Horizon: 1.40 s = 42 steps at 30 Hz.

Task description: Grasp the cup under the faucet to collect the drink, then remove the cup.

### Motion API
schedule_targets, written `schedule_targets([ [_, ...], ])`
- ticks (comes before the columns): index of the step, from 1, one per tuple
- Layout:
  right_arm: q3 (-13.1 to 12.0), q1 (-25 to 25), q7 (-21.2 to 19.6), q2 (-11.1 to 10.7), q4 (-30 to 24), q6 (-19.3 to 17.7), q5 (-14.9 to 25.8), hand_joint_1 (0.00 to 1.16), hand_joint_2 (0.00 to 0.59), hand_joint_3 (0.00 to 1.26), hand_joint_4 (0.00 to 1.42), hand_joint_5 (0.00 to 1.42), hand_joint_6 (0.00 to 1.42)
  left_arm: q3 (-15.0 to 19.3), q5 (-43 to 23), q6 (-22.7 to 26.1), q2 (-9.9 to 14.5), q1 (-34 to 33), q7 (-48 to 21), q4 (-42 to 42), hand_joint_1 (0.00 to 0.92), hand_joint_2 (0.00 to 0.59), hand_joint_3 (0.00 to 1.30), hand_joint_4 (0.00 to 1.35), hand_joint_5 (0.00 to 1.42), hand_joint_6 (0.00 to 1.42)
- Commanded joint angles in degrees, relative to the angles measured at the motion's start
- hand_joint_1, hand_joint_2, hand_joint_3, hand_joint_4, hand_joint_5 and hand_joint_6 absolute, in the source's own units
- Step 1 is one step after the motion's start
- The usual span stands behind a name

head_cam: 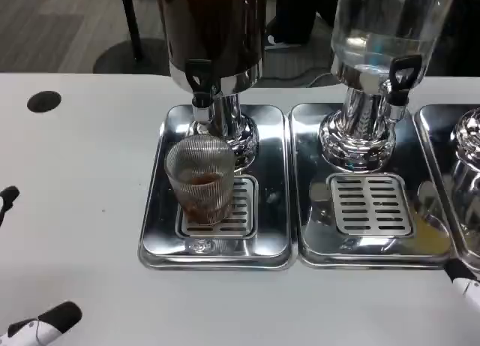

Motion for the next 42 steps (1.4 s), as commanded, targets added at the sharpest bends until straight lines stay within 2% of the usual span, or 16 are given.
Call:
schedule_targets([
  [1,0.6,-2.7,3.8,-1.5,3.0,-1.8,2.4,0.98,0.146,0.01,0.06,0.12,0.22,0.9,-0.9,-0.8,0.2,1.0,-0.6,0.5,0.0,0.0,0.0,0.0,0.0,0.0],
  [7,1.2,-4.4,5.3,-1.0,4.7,-2.2,2.6,1.0,0.152,0.02,0.06,0.11,0.24,1.1,-1.2,-0.5,0.3,1.2,-0.7,0.3,0.0,0.0,0.0,0.0,0.0,0.0],
  [22,4.4,-9.4,3.9,2.2,9.5,-2.9,0.2,1.02,0.139,0.04,0.09,0.14,0.29,2.1,-1.8,-0.8,0.0,2.9,-1.0,-0.3,0.0,0.003,0.0,0.0,0.0,0.0],
  [31,5.9,-12.7,3.6,3.6,13.6,-3.7,0.2,1.02,0.137,0.14,0.09,0.11,0.19,3.1,-2.5,-1.5,-0.8,4.6,-0.8,-0.9,0.0,0.003,0.0,0.0,0.0,0.0],
  [37,6.8,-14.2,4.2,3.8,14.9,-4.2,1.1,1.01,0.151,0.05,0.11,0.14,0.22,3.3,-2.5,-2.1,-1.5,5.1,-0.9,-0.9,0.0,0.005,0.0,0.0,0.0,0.0],
  [42,7.3,-14.5,4.5,3.9,15.5,-4.3,1.3,1.0,0.152,0.03,0.13,0.17,0.25,3.2,-2.6,-2.2,-1.7,5.1,-0.9,-0.9,0.0,0.005,0.0,0.0,0.0,0.0],
])
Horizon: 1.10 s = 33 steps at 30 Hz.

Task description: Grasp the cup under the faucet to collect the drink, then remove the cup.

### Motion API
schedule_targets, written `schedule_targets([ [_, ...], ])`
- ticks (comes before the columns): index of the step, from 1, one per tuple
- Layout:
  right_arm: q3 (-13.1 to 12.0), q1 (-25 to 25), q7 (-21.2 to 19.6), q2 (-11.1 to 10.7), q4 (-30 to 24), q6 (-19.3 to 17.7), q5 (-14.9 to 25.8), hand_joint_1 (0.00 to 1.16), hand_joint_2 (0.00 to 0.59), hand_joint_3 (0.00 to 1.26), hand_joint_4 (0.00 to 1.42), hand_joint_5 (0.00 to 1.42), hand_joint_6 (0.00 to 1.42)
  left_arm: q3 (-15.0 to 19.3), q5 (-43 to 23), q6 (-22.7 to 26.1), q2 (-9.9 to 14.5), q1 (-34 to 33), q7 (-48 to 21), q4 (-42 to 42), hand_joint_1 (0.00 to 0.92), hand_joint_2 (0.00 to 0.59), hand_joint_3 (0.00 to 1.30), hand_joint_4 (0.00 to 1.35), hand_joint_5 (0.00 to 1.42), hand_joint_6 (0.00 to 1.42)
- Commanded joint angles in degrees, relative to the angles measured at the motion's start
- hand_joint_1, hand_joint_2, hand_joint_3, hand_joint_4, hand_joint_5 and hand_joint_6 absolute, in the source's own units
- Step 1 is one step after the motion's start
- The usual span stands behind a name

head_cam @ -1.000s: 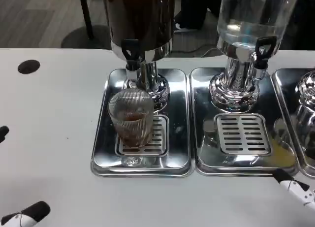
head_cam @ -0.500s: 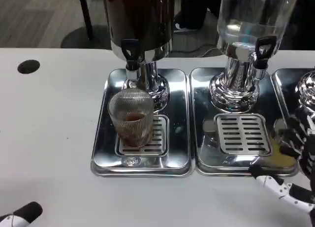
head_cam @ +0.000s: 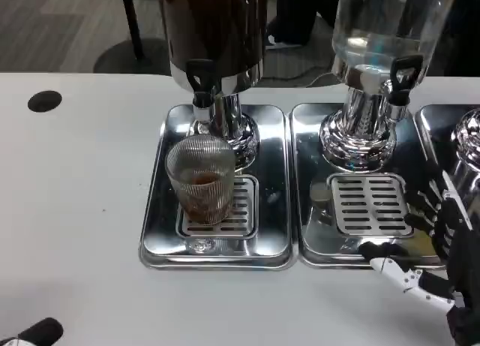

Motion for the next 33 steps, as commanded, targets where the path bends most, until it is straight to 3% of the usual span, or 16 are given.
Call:
schedule_targets([
  [1,0.5,-0.7,0.4,0.2,0.9,-1.2,0.8,1.0,0.152,0.03,0.13,0.18,0.26,0.7,-0.3,-0.9,-0.2,0.3,-0.5,-0.5,0.0,0.005,0.0,0.0,0.0,0.0],
  [33,4.2,-5.9,-0.2,2.3,4.9,-0.1,-1.3,1.0,0.152,0.18,0.15,0.25,0.31,1.0,-0.7,-0.8,-0.8,0.2,-1.3,-1.0,0.0,0.005,0.0,0.0,0.0,0.0],
])
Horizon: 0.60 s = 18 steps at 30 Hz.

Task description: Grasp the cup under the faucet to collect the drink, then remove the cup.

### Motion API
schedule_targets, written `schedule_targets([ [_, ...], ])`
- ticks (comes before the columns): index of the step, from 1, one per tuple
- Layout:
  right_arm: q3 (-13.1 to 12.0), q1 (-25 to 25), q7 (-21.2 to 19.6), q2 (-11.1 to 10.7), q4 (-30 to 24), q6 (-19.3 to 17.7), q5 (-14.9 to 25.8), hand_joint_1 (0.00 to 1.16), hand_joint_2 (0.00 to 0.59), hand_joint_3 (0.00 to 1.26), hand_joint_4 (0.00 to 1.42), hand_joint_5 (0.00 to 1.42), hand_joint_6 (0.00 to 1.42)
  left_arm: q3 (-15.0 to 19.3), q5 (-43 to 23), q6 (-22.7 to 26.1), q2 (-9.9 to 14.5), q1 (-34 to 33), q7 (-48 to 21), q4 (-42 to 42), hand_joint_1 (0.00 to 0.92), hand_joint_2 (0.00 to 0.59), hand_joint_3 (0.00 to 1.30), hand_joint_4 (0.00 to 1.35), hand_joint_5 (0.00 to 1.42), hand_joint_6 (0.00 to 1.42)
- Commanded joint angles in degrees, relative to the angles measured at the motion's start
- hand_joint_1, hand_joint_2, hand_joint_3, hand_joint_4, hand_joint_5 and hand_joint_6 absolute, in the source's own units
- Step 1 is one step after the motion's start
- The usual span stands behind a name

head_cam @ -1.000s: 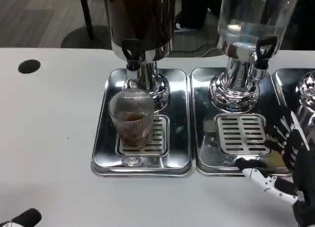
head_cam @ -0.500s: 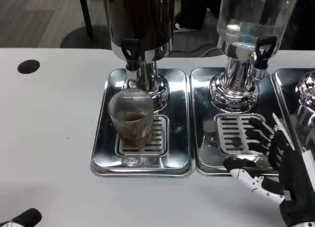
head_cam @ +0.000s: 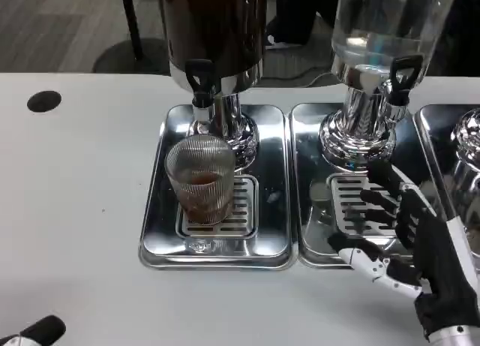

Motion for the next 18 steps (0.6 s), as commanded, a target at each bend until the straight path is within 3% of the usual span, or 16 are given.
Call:
schedule_targets([
  [1,1.0,-1.3,-0.6,0.8,0.7,0.3,-0.7,1.0,0.152,0.17,0.15,0.25,0.3,0.9,-0.7,-0.4,-0.3,0.9,-0.7,-0.9,0.0,0.005,0.0,0.0,0.0,0.0],
  [18,3.8,-6.2,-1.5,2.9,5.9,0.2,-2.4,1.0,0.152,0.15,0.14,0.24,0.3,1.6,-0.9,-1.0,-1.1,2.1,-0.5,-1.6,0.0,0.005,0.0,0.0,0.0,0.0],
])
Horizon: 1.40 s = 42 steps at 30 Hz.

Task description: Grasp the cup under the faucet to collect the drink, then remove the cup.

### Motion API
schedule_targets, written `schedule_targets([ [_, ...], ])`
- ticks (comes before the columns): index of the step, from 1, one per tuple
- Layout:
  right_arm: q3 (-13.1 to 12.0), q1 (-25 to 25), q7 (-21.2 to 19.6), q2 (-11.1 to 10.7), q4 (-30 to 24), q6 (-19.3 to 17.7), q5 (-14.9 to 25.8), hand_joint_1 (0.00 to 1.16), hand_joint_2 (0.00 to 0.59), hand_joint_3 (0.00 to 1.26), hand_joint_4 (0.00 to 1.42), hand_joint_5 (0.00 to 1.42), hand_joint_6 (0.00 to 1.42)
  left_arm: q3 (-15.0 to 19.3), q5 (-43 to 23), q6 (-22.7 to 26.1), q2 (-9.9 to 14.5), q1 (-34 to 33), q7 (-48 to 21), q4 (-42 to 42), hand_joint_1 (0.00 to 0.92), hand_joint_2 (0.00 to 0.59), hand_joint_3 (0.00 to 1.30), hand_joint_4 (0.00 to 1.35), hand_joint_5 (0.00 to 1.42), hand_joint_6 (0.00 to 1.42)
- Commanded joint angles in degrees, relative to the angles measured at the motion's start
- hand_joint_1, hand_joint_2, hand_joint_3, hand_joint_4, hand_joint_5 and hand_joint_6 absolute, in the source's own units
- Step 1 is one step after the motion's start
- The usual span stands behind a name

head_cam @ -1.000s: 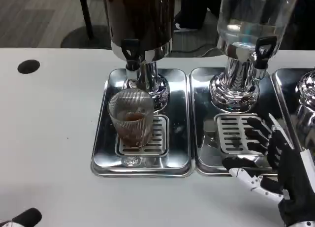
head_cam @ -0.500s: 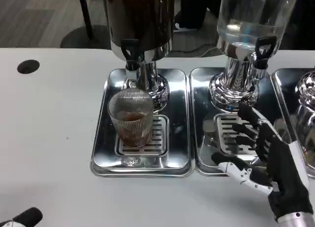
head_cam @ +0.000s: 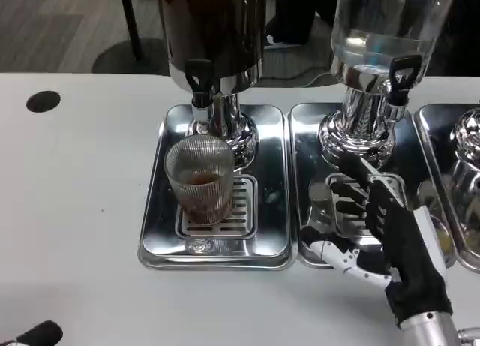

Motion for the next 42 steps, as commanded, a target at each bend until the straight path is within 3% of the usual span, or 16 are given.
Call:
schedule_targets([
  [1,0.9,-2.2,-0.7,0.8,2.6,0.0,-0.6,1.0,0.152,0.15,0.14,0.24,0.3,0.8,-0.9,-0.7,-0.6,0.8,-0.5,-0.8,0.0,0.005,0.0,0.0,0.0,0.0],
  [29,3.4,-10.7,-0.6,1.7,13.1,-1.0,-0.9,1.03,0.147,0.12,0.14,0.23,0.28,2.1,-0.7,-1.5,-2.5,3.7,-0.7,-2.2,0.0,0.005,0.0,0.0,0.0,0.0],
  [42,5.4,-16.1,-1.6,3.6,17.5,0.8,-2.6,1.03,0.147,0.12,0.15,0.23,0.29,2.2,-0.8,-1.9,-3.4,4.5,-0.5,-2.3,0.0,0.005,0.0,0.0,0.0,0.0],
])
